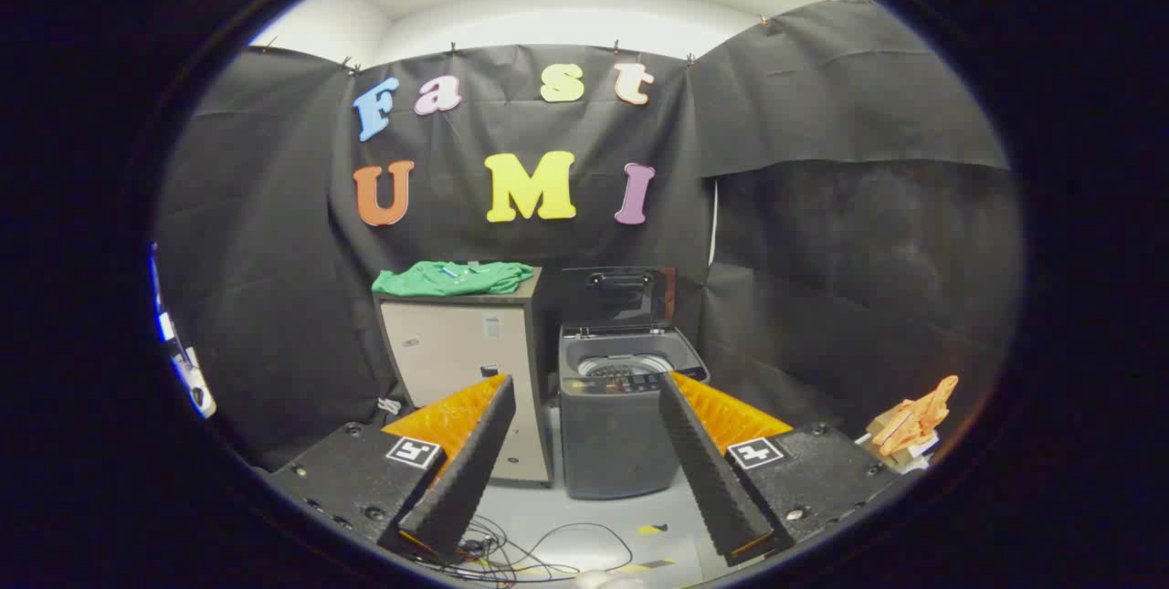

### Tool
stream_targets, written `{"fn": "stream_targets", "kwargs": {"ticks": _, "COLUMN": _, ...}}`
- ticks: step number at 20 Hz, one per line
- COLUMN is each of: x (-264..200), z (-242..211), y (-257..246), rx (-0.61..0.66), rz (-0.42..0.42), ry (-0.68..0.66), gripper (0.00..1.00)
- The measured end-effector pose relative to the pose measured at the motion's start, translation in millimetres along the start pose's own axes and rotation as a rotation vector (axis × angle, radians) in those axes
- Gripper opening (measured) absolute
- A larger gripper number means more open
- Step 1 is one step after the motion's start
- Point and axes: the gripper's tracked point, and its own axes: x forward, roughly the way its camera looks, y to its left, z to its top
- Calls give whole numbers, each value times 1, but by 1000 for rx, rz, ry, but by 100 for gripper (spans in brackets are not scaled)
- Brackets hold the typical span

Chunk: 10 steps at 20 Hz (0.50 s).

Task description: Put the clothes into the washing machine and then close the washing machine lid.

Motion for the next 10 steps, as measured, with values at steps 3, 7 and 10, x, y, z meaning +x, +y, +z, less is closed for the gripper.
{"fn": "stream_targets", "kwargs": {"ticks": 3, "x": 3, "z": -3, "y": 7, "rx": -14, "rz": 17, "ry": 7, "gripper": 99}}
{"fn": "stream_targets", "kwargs": {"ticks": 7, "x": 7, "z": -1, "y": 17, "rx": -9, "rz": 37, "ry": 14, "gripper": 99}}
{"fn": "stream_targets", "kwargs": {"ticks": 10, "x": 8, "z": 2, "y": 24, "rx": -19, "rz": 48, "ry": 12, "gripper": 99}}
